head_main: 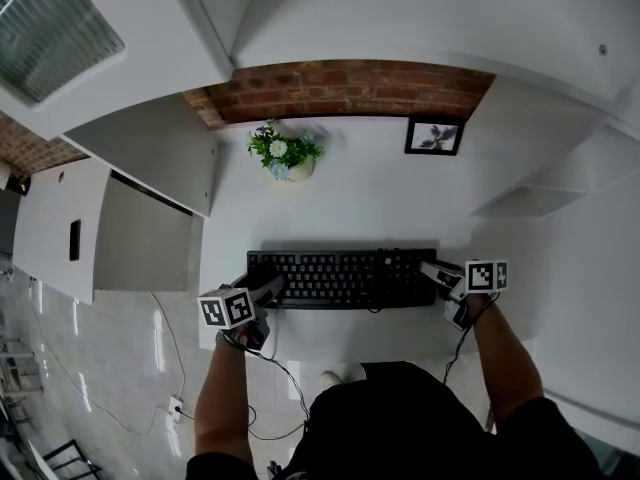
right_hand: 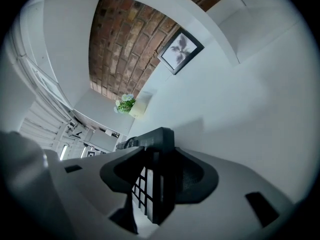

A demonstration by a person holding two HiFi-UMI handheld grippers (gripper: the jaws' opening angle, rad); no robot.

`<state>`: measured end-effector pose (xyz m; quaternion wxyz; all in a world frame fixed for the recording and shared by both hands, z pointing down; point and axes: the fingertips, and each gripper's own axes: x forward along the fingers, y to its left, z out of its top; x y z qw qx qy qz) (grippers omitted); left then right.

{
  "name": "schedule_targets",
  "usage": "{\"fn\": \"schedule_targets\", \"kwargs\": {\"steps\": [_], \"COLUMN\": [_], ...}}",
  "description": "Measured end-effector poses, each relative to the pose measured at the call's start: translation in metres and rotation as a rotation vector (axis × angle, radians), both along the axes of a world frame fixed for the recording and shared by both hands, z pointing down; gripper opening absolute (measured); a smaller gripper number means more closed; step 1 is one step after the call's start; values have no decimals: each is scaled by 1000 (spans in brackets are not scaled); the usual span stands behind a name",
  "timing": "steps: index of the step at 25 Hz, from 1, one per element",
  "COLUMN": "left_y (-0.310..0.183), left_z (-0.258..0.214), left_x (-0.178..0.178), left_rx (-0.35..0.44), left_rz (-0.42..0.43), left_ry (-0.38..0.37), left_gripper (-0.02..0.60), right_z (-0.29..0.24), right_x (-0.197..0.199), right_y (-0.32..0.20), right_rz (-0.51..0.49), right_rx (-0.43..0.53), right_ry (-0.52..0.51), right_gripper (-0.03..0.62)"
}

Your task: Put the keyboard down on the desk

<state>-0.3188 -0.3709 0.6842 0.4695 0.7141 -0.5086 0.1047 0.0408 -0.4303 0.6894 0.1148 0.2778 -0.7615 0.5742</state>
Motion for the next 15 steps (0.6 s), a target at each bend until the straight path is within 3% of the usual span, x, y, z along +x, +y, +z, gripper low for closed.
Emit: {"fn": "schedule_targets", "kwargs": {"steps": [10,15], "left_y": [-2,-2], "left_z": [5,4], "left_x": [1,-1], "left_rx": [-49,-46], "left_rz": [-63,-99], "left_ry": [-82,-125], "left_gripper": [380,388], "right_z": [7,5], "right_x": [10,11], "right_y": [-6,-9], "right_rz": [113,158], "right_rx": [40,72], "right_ry": [134,154], "right_gripper": [195,196]}}
